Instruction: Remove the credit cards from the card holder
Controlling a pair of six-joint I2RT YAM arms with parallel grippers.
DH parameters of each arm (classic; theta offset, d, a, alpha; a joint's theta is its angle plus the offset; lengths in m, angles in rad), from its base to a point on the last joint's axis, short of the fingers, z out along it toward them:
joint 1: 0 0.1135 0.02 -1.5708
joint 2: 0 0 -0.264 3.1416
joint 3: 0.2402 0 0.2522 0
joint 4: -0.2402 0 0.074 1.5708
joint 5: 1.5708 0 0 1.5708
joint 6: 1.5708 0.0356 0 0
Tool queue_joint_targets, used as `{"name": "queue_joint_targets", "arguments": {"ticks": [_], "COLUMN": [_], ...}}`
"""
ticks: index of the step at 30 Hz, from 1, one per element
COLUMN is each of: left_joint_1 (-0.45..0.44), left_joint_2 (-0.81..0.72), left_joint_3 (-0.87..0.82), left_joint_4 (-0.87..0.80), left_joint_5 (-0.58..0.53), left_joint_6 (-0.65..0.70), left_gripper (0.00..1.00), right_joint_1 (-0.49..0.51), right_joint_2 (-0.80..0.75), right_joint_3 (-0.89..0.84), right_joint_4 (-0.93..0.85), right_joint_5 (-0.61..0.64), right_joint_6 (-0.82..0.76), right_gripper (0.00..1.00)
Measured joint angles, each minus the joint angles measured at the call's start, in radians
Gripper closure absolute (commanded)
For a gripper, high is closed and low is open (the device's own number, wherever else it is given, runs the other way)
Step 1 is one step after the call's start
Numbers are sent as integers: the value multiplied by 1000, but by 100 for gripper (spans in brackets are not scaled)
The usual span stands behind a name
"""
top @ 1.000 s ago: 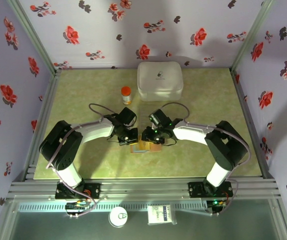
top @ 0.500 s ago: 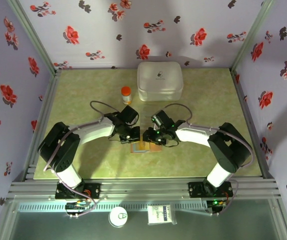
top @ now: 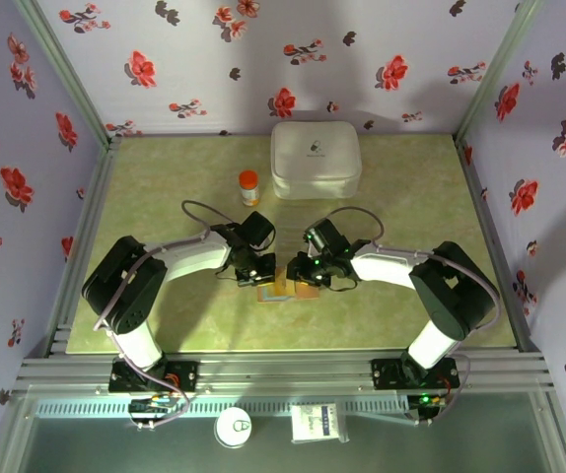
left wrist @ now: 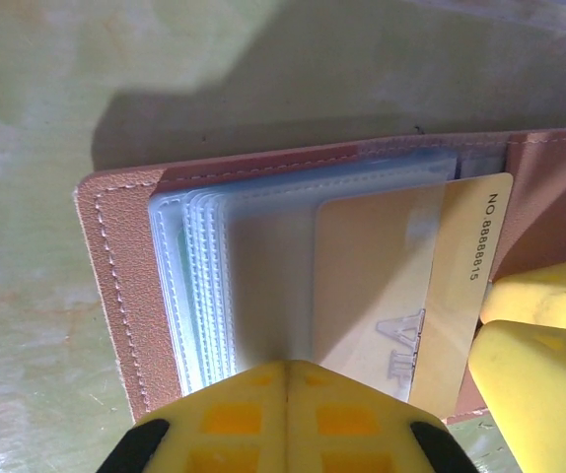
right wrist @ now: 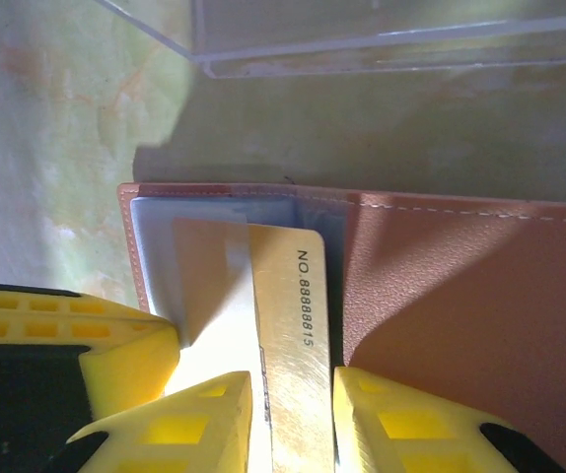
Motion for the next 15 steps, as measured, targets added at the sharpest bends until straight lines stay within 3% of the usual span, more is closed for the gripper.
{"name": "queue_joint_targets", "arguments": {"ticks": [15], "left_joint_1": [0], "left_joint_2": [0], "left_joint_3": [4], "left_joint_4": [-16], "left_joint_5": [-17], "left_joint_6": [8], "left_gripper": [100], "right_joint_1": [0], "right_joint_2": [16], "right_joint_3": [-13], "right_joint_4": [24], "right_joint_5": [-24], "right_joint_6": [-8], "right_gripper": [73]}}
